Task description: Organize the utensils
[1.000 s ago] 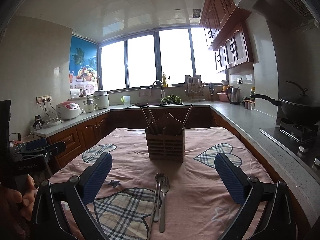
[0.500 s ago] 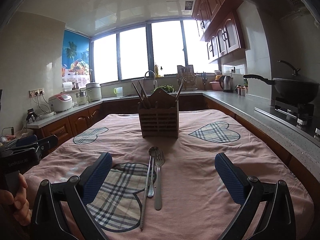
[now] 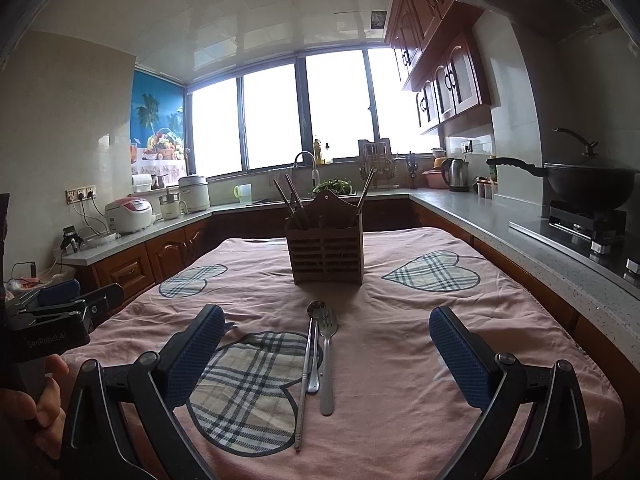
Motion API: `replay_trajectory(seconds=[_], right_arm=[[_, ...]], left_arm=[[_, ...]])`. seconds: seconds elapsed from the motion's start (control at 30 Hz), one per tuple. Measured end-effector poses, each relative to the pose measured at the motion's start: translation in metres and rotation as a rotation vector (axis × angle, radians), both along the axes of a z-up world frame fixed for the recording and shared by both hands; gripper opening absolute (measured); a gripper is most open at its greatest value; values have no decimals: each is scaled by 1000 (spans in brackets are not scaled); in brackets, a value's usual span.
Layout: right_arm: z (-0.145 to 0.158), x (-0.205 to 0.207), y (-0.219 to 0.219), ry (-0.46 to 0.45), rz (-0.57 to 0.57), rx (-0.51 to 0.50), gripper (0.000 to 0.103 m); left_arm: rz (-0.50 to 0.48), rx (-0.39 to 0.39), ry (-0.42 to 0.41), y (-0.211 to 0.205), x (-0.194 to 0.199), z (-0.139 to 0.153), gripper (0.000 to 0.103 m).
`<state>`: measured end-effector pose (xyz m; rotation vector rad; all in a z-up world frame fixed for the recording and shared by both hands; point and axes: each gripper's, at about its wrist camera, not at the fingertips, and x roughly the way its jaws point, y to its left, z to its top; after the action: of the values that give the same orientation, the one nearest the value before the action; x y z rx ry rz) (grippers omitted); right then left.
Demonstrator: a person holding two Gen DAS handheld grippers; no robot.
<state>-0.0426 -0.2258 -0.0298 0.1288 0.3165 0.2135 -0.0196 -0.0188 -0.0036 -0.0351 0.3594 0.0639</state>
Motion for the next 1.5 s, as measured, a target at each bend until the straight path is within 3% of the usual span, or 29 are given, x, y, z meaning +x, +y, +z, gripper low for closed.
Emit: replay_trajectory(seconds=[1.5], right_arm=[[6, -9, 6, -22, 8, -6, 103]], left_arm=[[11, 12, -14, -1, -6, 4, 103]])
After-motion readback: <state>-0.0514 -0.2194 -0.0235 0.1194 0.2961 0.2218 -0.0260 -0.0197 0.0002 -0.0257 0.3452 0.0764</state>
